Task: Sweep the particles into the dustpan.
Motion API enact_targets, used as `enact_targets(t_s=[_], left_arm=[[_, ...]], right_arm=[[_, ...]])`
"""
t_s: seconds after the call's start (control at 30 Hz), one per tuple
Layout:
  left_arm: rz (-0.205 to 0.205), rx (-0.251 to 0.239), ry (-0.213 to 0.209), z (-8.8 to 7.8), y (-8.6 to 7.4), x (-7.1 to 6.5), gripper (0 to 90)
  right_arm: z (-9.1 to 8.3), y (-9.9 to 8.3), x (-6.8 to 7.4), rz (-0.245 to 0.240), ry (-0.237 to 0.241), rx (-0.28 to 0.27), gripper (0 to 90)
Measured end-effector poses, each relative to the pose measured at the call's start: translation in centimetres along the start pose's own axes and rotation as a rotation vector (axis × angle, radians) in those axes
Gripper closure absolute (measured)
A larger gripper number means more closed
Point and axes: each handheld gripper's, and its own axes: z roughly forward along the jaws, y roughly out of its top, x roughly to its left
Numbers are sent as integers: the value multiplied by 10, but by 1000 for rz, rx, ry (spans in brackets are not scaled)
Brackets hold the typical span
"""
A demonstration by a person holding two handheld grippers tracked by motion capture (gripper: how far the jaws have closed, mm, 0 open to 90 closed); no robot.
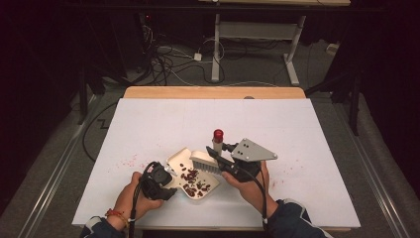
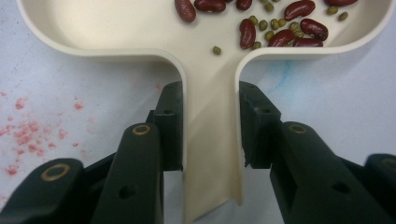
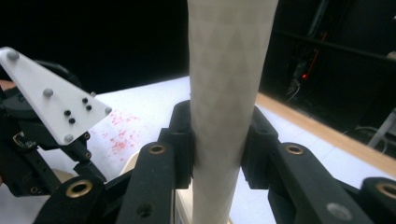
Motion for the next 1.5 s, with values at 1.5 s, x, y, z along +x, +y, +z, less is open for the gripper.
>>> enact_targets(t_s=[1.5], left_arm=[[50,-159,37,3,-7,-9,643]], right_arm=[[-38,8,-49,52,-64,-35,697]])
